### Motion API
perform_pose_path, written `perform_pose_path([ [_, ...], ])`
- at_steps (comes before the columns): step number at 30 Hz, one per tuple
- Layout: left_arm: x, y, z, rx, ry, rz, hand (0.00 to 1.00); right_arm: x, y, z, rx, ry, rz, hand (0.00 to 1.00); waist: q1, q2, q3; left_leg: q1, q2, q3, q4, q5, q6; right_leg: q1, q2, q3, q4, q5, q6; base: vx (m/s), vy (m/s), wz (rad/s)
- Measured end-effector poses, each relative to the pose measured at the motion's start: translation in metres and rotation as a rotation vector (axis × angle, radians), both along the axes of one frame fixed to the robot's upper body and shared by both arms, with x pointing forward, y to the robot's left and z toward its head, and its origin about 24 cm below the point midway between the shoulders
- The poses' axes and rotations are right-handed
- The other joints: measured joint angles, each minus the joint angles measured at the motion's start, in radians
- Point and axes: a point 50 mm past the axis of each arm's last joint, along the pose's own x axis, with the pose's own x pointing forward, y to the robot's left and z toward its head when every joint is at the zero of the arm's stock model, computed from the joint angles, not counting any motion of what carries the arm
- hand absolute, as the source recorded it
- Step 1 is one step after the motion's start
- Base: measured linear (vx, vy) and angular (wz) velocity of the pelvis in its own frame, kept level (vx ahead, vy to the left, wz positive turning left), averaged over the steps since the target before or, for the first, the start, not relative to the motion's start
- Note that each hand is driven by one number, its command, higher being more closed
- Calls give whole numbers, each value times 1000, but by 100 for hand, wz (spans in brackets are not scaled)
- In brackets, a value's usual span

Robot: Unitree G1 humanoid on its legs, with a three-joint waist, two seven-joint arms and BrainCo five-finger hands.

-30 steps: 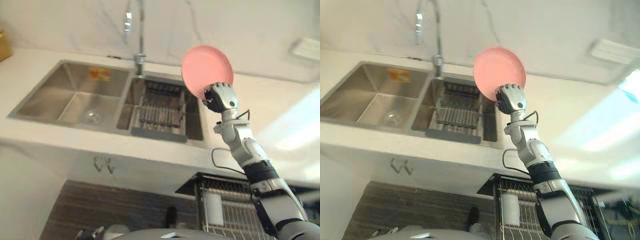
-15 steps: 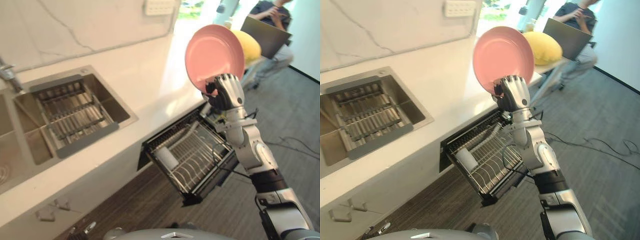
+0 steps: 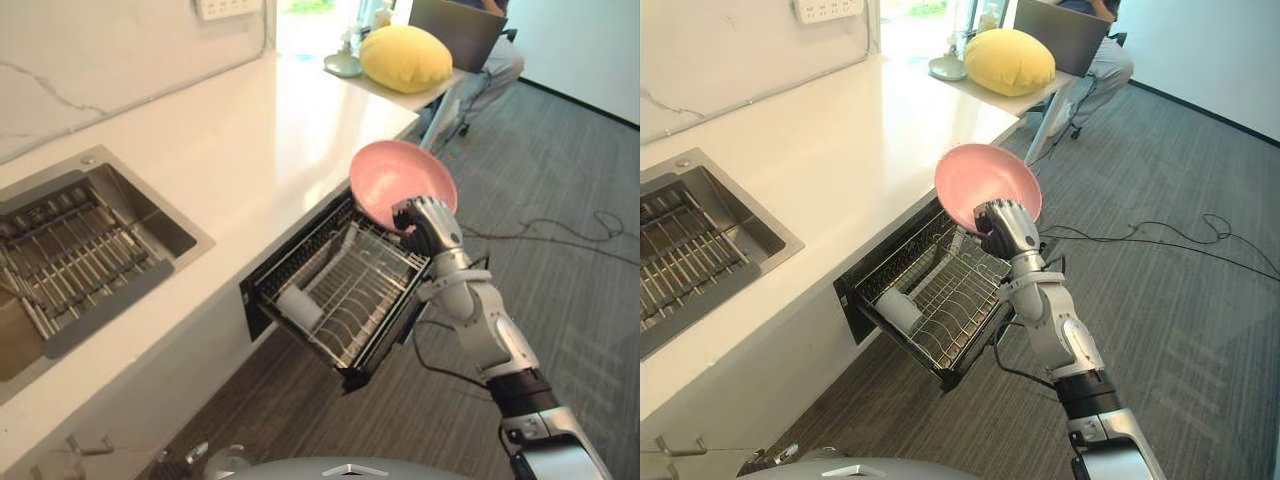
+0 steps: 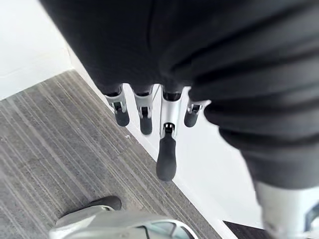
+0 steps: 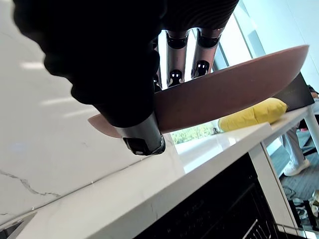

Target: Walk over to the sink, pick up the cup, carry it to the dishwasher, place the cup inside the dishwasher, then close the dishwasher door

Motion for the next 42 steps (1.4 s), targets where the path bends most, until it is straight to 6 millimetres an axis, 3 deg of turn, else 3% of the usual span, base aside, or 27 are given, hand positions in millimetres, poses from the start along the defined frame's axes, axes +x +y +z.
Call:
perform_pose_path([
  [8,3,-7,0,-9,-9,-61,0,9,-15,-37,30,153,-122,100,15,37,44,-73,-4,-95,-21,37,-13,-25,21,-58,-19,0,0,-79,-21,29],
  [13,10,-9,1,-28,-43,-84,0,15,-26,-50,49,187,-217,100,24,45,108,-146,-7,-128,7,47,7,-74,20,-61,-16,16,-1,-119,61,15],
  [20,45,-18,8,-71,-155,-118,0,37,-41,-41,132,151,-328,100,20,94,223,-234,-16,-141,34,64,40,-147,8,-56,-12,54,-8,-85,107,3],
  [26,70,-25,14,-115,-236,-140,0,66,-54,-24,27,197,-346,100,31,136,316,-278,-39,-173,28,96,59,-182,-3,-58,-29,87,-9,-51,108,5],
  [29,74,-27,16,-121,-253,-153,0,79,-63,-11,40,221,-369,100,49,144,327,-301,-57,-188,-5,127,65,-209,-9,-58,-52,110,-10,-30,97,6],
  [32,82,-32,20,-133,-280,-186,0,87,-74,-1,37,266,-389,100,55,170,349,-312,-70,-230,-16,149,66,-211,-13,-59,-52,112,-10,-23,90,23],
  [33,83,-32,20,-137,-280,-188,0,88,-73,-2,37,287,-381,0,59,172,350,-312,-72,-231,-23,156,64,-213,-13,-60,-53,113,-10,-30,87,12],
  [42,83,-32,20,-141,-279,-203,0,89,-78,1,100,277,-398,0,62,175,352,-290,-82,-267,-91,194,67,-216,-12,-61,-59,119,-17,-46,79,4],
])
